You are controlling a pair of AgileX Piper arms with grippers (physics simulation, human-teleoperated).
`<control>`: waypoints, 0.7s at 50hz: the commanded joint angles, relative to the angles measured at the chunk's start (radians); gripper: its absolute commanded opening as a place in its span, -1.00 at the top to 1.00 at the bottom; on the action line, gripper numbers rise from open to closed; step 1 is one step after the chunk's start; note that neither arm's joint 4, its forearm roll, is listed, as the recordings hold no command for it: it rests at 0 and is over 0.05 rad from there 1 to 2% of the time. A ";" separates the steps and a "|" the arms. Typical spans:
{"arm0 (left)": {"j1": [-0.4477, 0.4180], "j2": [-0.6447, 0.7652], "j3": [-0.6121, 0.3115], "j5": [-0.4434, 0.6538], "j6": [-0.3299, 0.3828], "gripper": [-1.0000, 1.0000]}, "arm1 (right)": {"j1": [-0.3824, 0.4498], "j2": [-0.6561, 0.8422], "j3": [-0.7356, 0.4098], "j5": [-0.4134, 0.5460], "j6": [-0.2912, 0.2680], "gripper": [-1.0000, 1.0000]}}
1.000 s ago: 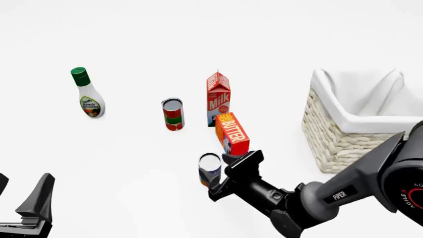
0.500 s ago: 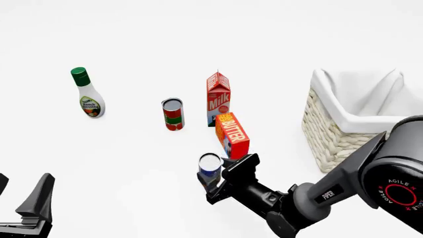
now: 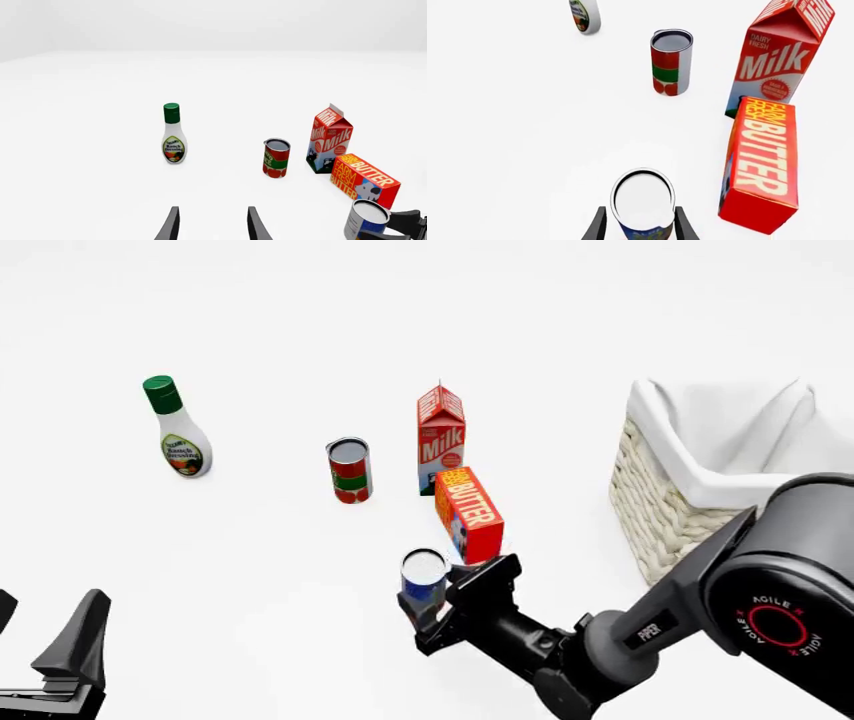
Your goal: Pick the alphabet soup and place it in the basket.
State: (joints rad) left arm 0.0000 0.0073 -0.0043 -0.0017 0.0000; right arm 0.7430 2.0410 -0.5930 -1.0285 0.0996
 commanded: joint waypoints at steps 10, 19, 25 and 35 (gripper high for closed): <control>0.000 0.000 0.000 0.000 0.000 -1.00 | -0.001 0.014 0.007 -0.017 0.005 1.00; 0.000 0.000 0.000 0.000 0.000 -1.00 | 0.000 0.010 0.009 -0.020 0.005 1.00; 0.000 0.000 0.000 0.000 0.000 -1.00 | 0.005 -0.001 0.013 -0.018 0.006 1.00; 0.000 0.000 0.000 0.000 0.000 -1.00 | 0.013 -0.069 0.055 -0.020 0.003 1.00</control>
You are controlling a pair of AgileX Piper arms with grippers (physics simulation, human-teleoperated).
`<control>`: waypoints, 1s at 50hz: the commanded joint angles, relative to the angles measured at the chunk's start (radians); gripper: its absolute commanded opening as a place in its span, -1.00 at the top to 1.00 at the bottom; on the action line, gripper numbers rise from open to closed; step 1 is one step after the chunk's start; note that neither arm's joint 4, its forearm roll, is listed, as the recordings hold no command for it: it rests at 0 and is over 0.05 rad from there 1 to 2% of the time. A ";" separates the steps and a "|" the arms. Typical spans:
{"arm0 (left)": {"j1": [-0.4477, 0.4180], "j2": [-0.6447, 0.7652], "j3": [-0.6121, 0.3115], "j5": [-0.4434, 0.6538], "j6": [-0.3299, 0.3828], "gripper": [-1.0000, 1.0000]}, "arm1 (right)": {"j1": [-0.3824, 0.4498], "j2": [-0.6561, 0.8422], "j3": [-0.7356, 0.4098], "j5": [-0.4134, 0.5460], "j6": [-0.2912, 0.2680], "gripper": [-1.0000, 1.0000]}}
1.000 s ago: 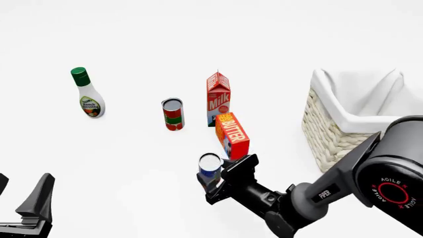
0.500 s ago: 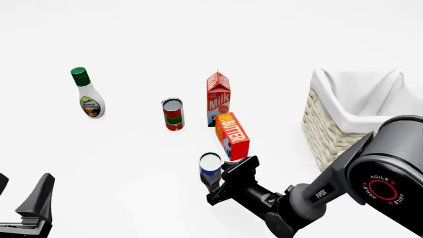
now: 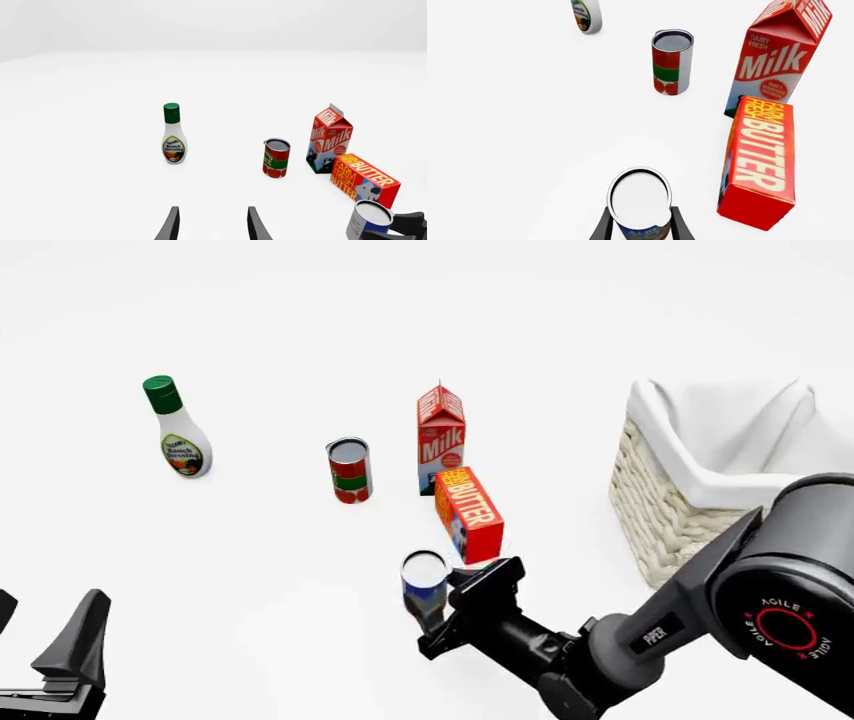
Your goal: Pick the alphabet soup and place it in the basket.
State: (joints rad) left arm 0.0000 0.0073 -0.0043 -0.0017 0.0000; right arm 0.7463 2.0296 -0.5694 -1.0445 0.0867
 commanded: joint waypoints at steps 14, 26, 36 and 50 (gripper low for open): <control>0.000 0.000 0.000 0.000 0.000 -1.00 | 0.002 -0.258 0.102 0.041 -0.031 1.00; 0.000 0.000 0.000 0.000 0.000 -1.00 | -0.012 -0.474 0.152 0.115 -0.079 1.00; 0.000 0.000 0.000 0.000 0.000 -1.00 | -0.047 -0.653 0.167 0.195 -0.124 1.00; 0.000 0.000 0.000 0.000 0.000 -1.00 | -0.123 -0.833 0.137 0.318 -0.189 1.00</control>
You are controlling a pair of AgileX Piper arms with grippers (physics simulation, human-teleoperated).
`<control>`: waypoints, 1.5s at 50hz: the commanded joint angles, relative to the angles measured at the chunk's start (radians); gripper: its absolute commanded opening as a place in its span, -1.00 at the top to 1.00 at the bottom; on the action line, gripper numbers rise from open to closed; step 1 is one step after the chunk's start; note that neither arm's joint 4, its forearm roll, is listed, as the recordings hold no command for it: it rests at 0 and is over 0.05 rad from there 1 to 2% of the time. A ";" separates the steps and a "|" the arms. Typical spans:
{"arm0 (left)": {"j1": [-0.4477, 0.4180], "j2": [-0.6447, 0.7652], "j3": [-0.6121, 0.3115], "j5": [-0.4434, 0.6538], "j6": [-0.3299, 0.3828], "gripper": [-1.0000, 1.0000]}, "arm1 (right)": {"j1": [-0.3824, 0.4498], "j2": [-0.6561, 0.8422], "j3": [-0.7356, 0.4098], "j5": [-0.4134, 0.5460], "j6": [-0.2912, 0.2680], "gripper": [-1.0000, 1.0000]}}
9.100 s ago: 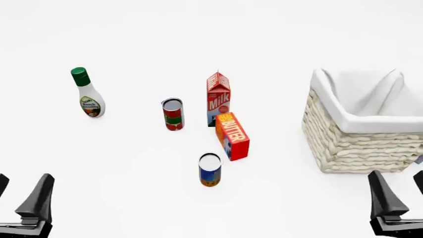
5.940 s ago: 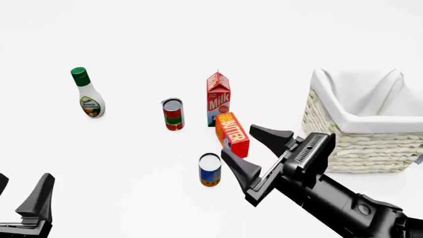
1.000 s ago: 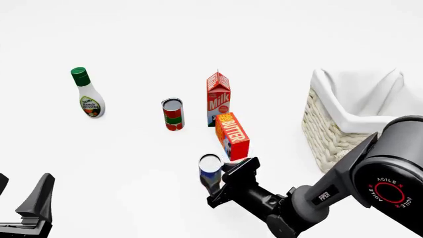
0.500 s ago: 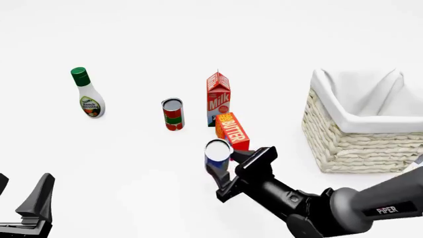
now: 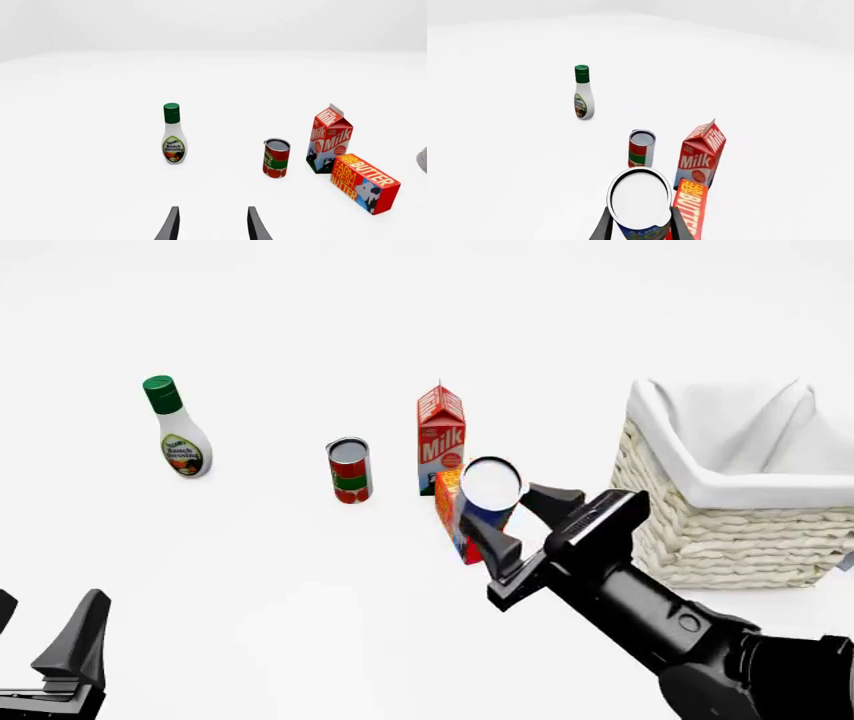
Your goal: Pick the alphabet soup and place it in the basket.
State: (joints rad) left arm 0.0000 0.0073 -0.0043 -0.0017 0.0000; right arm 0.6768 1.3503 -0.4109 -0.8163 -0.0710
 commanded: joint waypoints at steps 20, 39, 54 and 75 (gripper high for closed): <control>0.000 0.000 0.000 0.000 0.000 -1.00 | -0.217 -0.364 -0.124 0.287 -0.129 1.00; 0.000 0.000 0.000 0.000 0.000 -1.00 | -0.381 -0.519 -0.172 0.431 -0.164 1.00; 0.000 0.000 0.000 0.000 0.000 -1.00 | -0.534 -0.640 -0.217 0.578 -0.197 1.00; 0.000 0.000 0.000 0.000 0.000 -1.00 | -0.732 -0.677 -0.240 0.707 -0.157 1.00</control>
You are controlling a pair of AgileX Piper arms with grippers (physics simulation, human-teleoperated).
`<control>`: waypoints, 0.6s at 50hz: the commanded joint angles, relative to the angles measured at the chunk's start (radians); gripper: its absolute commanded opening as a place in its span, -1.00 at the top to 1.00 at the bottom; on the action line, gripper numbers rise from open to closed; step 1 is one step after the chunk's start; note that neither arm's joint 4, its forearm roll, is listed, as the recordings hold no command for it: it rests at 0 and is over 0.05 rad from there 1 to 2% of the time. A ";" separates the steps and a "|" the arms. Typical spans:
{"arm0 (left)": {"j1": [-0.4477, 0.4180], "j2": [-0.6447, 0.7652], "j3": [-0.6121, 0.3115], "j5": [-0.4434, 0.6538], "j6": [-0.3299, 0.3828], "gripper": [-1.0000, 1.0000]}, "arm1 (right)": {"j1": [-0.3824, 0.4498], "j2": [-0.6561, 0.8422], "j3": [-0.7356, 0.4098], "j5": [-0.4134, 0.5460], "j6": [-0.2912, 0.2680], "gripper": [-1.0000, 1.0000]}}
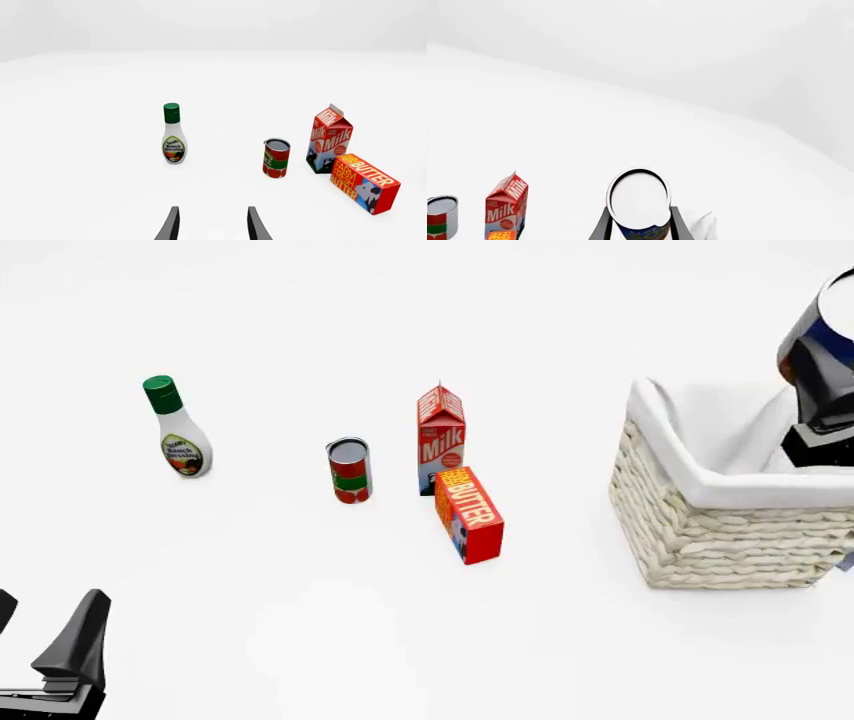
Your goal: Pick the alphabet soup and place it in the basket.
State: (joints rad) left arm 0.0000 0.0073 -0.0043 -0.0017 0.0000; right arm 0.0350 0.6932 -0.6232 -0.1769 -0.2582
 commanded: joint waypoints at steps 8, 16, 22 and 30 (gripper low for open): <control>0.000 0.000 0.000 0.000 0.000 -1.00 | -0.156 0.021 -0.051 0.115 0.023 1.00; 0.000 0.000 0.000 0.000 0.000 -1.00 | -0.189 0.064 -0.081 0.138 0.021 1.00; 0.000 0.000 0.000 0.000 0.000 -1.00 | -0.204 0.111 -0.117 0.171 0.010 1.00; 0.000 0.000 0.000 0.000 0.000 -1.00 | -0.212 0.153 -0.149 0.228 0.004 1.00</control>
State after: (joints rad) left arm 0.0000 0.0073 -0.0043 -0.0017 0.0000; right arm -0.1531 0.7992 -0.7245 -0.0034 -0.2631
